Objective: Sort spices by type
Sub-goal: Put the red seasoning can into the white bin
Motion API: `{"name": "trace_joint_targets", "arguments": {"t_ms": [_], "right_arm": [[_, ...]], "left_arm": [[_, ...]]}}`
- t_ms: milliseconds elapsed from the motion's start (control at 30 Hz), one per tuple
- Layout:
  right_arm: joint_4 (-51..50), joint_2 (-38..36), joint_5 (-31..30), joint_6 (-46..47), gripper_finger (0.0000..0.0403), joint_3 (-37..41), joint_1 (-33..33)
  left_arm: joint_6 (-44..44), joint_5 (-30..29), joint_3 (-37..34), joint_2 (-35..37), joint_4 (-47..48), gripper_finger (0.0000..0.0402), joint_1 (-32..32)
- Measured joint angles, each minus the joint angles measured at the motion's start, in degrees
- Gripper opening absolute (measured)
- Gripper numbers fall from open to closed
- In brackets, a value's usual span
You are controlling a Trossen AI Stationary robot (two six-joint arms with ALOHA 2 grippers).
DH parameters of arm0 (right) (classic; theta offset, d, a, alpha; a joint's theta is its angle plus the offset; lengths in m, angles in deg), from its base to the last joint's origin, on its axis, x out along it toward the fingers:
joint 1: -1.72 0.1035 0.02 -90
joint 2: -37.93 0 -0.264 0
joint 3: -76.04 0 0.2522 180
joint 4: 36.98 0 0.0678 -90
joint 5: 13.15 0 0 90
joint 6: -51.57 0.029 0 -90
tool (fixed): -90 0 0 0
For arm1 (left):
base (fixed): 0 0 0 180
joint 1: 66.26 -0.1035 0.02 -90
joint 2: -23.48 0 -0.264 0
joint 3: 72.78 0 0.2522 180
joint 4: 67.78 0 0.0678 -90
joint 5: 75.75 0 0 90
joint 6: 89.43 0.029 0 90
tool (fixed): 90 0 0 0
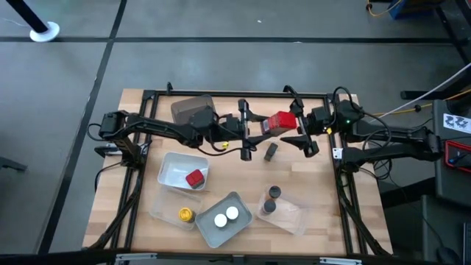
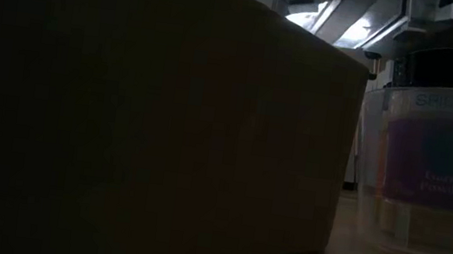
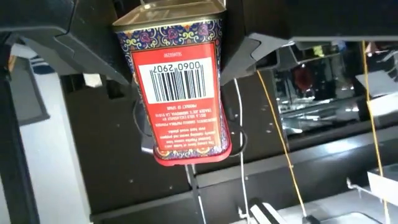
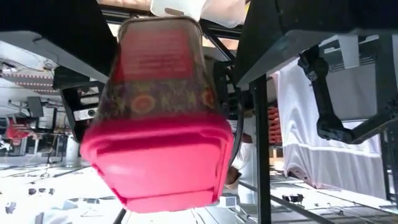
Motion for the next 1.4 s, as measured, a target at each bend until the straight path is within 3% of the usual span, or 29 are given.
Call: {"name": "trace_joint_targets", "arguments": {"t_ms": [300, 600, 767, 1100, 1400], "right_arm": [[1.6, 0.0, -0.4, 0.0, 0.0289, 0.0, 0.0], [0.9, 0.3, -1.1, -0.9, 0.0162, 0.0, -0.1], [-2.2, 0.2, -1.6, 0.0, 0.0162, 0.0, 0.0], [-18.1, 0.0, -2.9, 0.0, 0.0163, -0.2, -0.1], [-35.8, 0.4, -2.2, 0.0, 0.0163, 0.0, 0.0]], "left_arm": [[0.1, 0.1, 0.0, -0.5, 0.8, 0.02, 0.0], [-0.5, -0.2, 0.0, -0.4, 2.5, 0.02, 0.0], [-3.6, -1.1, 0.0, -0.3, 6.0, 0.0204, 0.0], [-7.4, -3.5, -0.2, -0.4, 15.6, 0.0265, -0.3], [-10.5, -3.5, 0.0, -0.3, 21.5, 0.0267, -0.4]]}}
